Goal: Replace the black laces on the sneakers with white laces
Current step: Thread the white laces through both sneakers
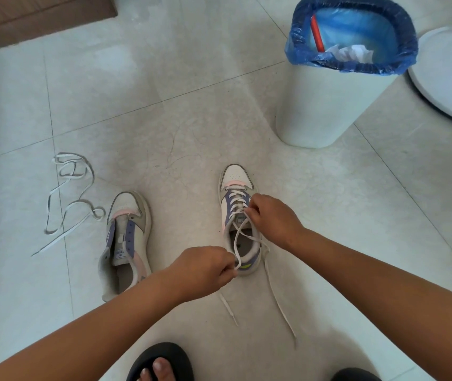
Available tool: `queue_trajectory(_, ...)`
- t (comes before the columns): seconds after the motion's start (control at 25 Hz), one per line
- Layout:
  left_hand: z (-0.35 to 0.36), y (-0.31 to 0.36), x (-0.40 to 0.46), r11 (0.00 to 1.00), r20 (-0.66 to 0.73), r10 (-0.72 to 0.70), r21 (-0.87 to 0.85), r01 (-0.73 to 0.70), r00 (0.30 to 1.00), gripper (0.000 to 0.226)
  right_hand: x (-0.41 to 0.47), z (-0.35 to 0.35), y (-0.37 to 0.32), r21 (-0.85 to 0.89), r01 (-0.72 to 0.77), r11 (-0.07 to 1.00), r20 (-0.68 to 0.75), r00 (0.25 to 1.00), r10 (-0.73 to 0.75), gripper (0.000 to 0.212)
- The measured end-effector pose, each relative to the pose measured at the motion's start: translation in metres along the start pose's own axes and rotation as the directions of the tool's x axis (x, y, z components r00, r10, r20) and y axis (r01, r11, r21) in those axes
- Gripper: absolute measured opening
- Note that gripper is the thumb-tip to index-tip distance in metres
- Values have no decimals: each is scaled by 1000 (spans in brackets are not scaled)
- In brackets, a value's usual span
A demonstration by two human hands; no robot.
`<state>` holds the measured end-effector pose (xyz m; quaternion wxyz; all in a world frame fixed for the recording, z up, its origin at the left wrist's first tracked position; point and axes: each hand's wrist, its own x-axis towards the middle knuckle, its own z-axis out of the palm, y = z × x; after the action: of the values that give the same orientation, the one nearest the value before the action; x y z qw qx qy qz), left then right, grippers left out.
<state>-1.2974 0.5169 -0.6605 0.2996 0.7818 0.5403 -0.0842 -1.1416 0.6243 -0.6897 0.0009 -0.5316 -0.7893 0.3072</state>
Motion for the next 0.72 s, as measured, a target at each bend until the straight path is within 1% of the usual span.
queue_trajectory(0.08, 2, 1, 1, 1000, -10, 1, -5, -1, 1000, 26, 2, 0, 1, -159, 39, 987, 38, 999, -33, 15)
queue_trajectory(0.12, 3, 1, 2, 1000, -13, -4, -8, 4, 1000, 26, 2, 0, 2, -185, 40, 982, 52, 998, -31, 14)
queue_trajectory(0.16, 3, 1, 3, 1000, -15, -13, -15, 13, 1000, 26, 3, 1, 4, -153, 19, 988, 63, 998, -9, 13)
queue_trajectory(0.2, 3, 1, 3, 999, -16, -24, -26, 23, 1000, 26, 4, -1, 5, -47, -35, 998, 75, 996, 39, 13)
queue_trajectory(0.28, 2, 3, 6, 997, -38, -63, -49, 61, 997, 30, 8, -6, 7, 228, -155, 961, 105, 985, 134, 19)
queue_trajectory(0.32, 0, 4, 7, 994, -67, -98, -60, 94, 993, 32, 8, -7, 8, 261, -161, 952, 108, 985, 137, 19)
queue_trajectory(0.36, -1, 5, 10, 988, -109, -141, -71, 134, 984, 34, 7, -7, 8, 200, -115, 973, 90, 991, 99, 19)
queue_trajectory(0.44, -7, 7, 17, 970, -209, -236, -105, 218, 949, 35, 4, -7, 8, 22, 44, 999, 19, 999, -45, 21)
queue_trajectory(0.52, -11, 8, 29, 944, -279, -321, -174, 281, 905, 32, 1, -9, 9, -130, 204, 970, -22, 978, -208, 25)
queue_trajectory(0.56, -12, 9, 36, 930, -285, -353, -207, 303, 891, 30, 1, -10, 10, -209, 266, 941, -9, 962, -274, 27)
queue_trajectory(0.64, -10, 13, 49, 907, -253, -398, -250, 338, 882, 29, 3, -9, 11, -329, 338, 882, 23, 936, -350, 30)
queue_trajectory(0.72, -7, 16, 59, 884, -225, -441, -274, 378, 869, 29, 3, -7, 9, -339, 351, 873, 28, 931, -364, 28)
